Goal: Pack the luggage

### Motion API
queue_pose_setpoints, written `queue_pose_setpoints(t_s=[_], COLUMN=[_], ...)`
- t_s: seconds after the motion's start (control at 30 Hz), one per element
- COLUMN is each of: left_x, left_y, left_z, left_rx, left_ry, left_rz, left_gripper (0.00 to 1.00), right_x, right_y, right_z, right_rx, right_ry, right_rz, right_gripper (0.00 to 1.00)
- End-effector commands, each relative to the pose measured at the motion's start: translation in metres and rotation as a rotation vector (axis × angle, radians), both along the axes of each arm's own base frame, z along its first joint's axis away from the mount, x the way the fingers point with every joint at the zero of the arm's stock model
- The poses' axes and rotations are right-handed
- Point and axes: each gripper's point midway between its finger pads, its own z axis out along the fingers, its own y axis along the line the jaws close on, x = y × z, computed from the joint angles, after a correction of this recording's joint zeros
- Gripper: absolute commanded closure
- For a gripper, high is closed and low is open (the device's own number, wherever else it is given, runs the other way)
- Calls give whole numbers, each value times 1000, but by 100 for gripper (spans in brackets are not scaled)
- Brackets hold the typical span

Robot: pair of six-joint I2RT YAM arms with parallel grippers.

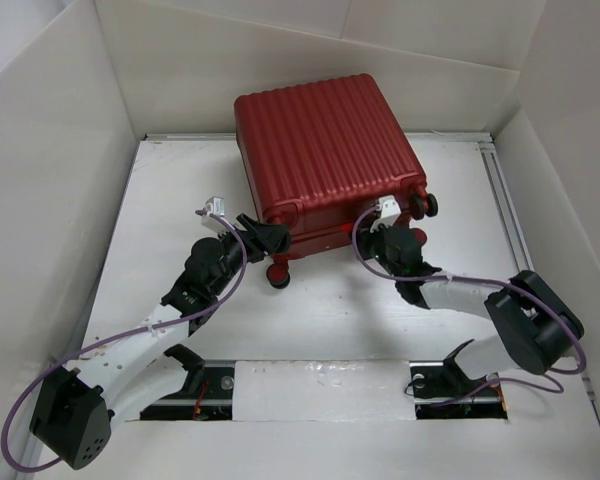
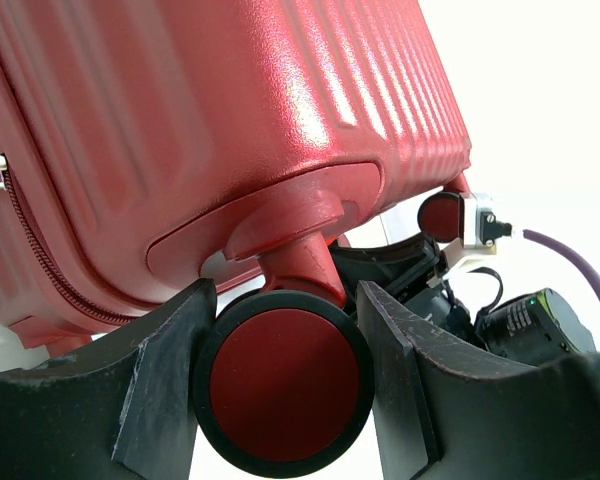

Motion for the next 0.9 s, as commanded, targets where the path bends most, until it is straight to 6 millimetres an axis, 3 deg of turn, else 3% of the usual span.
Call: queue_pose_setpoints(t_s=[0.0, 0.07, 0.13, 0.17, 0.2, 0.27, 0.3, 0.33, 0.37, 0.4, 0.47, 0.53, 0.57, 0.6, 0.7, 0.73, 0.77, 0.83, 0.87], left_x=[-13, -11, -11, -12, -13, -13, -15, -19, -20, -24, -31, -37, -38, -38, -44, -44, -42, -36, -35], left_y=[-15, -19, -21, -27, -30, -30, -31, -33, -32, -33, -30, -26, -25, -25, -24, -24, -23, -20, -17], left_z=[63, 57, 61, 62, 61, 64, 68, 71, 74, 79, 88, 104, 105, 105, 110, 110, 106, 98, 103], left_rx=[-138, -137, -147, -146, -147, -160, -164, -175, -180, -183, -202, -230, -231, -231, -244, -244, -238, -210, -206], left_ry=[-168, -146, -163, -160, -161, -163, -170, -173, -181, -188, -205, -237, -237, -237, -244, -244, -230, -214, -223], left_rz=[-95, -108, -117, -132, -149, -150, -162, -181, -182, -197, -211, -213, -213, -213, -223, -223, -210, -177, -161], left_gripper=[100, 100, 100, 100, 100, 100, 100, 100, 100, 100, 100, 100, 100, 100, 100, 100, 100, 100, 100], right_x=[-4, -14, -39, -47, -68, -90, -100, -121, -131, -137, -160, -174, -174, -183, -173, -172, -170, -160, -159], right_y=[44, 69, 111, 127, 154, 188, 202, 221, 235, 245, 262, 267, 269, 268, 254, 243, 232, 207, 196], right_z=[59, 58, 66, 54, 58, 68, 56, 55, 59, 43, 44, 34, 49, 47, 56, 49, 67, 52, 73], right_rx=[104, 105, 134, 120, 160, 213, 213, 228, 250, 239, 306, 381, 458, 483, 544, 529, 553, 471, 479], right_ry=[-130, -122, -118, -94, -86, -83, -55, -45, -35, -7, 20, 75, 37, 51, 28, 38, 14, 25, -2], right_rz=[89, 152, 269, 310, 380, 481, 522, 586, 627, 650, 723, 753, 760, 782, 694, 659, 627, 517, 493], right_gripper=[100, 100, 100, 100, 100, 100, 100, 100, 100, 100, 100, 100, 100, 100, 99, 79, 68, 51, 42])
